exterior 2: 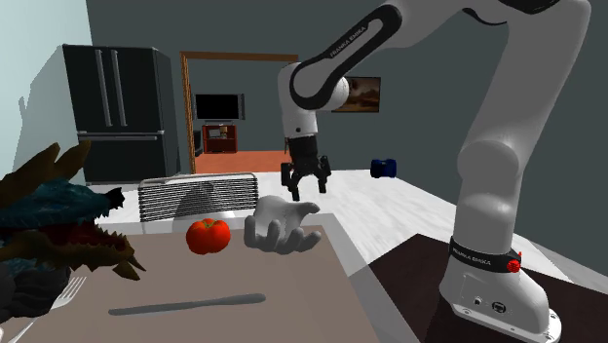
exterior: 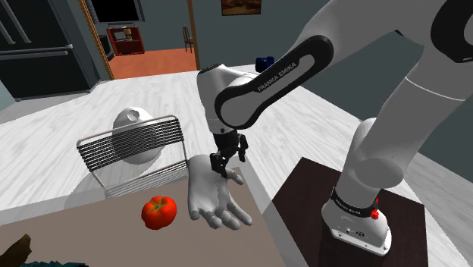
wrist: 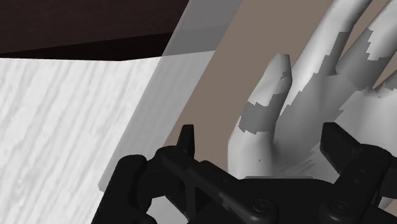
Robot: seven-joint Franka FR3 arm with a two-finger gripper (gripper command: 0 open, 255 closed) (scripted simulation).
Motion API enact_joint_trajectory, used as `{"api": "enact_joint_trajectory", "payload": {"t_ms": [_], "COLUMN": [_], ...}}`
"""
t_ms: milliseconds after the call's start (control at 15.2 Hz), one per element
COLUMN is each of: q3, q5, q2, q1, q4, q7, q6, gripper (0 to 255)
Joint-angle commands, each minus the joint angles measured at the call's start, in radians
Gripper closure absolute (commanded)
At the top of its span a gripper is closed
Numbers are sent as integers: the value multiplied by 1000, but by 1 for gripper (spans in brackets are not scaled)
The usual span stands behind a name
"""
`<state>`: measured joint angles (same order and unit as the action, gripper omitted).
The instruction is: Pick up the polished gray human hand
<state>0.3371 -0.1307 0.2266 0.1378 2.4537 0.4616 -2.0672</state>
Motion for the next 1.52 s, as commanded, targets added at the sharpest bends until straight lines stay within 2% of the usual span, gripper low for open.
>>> {"api": "enact_joint_trajectory", "payload": {"t_ms": [0, 396, 462, 1056, 1452], "q3": [5, 11, 10, 11, 2], "q5": [3, 11, 12, 12, 1], "q2": [-23, -66, -66, -66, -11], "q1": [0, -2, -2, -1, 0], "q4": [8, 35, 34, 35, -2], "q7": [5, 12, 12, 12, 4], "q6": [-29, -98, -98, -98, -8], "gripper": [0, 0, 255, 255, 255]}}
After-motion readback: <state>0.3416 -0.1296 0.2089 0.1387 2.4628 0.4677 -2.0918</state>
